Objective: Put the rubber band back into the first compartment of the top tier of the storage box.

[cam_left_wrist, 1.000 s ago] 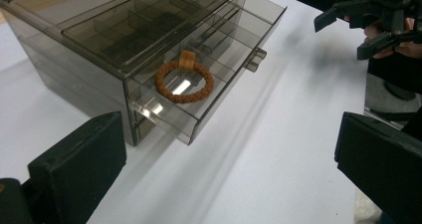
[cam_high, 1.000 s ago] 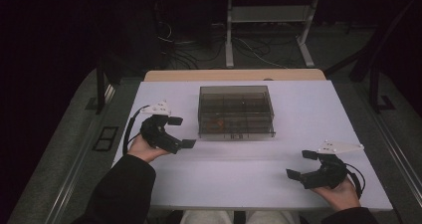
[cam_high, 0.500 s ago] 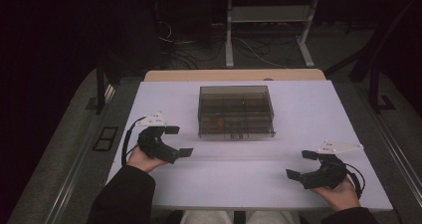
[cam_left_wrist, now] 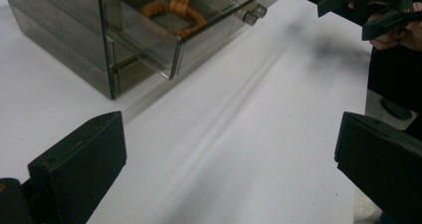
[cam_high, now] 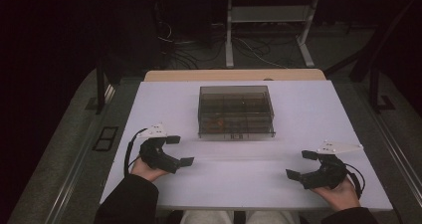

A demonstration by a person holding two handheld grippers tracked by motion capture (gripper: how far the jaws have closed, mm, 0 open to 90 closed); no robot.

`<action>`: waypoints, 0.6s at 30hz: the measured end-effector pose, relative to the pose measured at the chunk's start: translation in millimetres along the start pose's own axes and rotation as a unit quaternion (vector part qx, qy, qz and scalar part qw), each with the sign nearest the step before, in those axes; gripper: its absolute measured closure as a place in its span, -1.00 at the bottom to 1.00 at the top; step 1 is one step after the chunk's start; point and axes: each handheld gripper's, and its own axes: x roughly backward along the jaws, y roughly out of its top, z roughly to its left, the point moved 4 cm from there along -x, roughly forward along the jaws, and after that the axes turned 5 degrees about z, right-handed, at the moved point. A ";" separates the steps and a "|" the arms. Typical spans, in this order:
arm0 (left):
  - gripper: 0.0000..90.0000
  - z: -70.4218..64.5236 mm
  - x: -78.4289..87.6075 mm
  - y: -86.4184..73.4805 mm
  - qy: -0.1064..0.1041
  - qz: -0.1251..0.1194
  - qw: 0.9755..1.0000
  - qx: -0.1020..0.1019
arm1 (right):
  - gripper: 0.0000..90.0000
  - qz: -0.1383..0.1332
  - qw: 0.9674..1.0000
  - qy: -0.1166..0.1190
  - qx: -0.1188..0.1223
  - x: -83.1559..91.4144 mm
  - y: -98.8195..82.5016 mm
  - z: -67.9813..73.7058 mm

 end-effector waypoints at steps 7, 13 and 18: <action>-1.00 -3.1 -3.9 -9.9 0.002 -0.002 1.000 0.004 | -1.00 0.000 1.000 -0.001 0.002 0.0 -0.1 -0.2; -1.00 -4.3 -8.4 -17.0 0.003 -0.002 1.000 0.006 | -1.00 0.003 1.000 0.002 0.001 -0.3 -0.4 0.2; -1.00 -4.6 -9.9 -19.6 0.007 -0.004 1.000 0.008 | -1.00 0.004 1.000 0.002 0.000 -0.5 -0.5 -0.1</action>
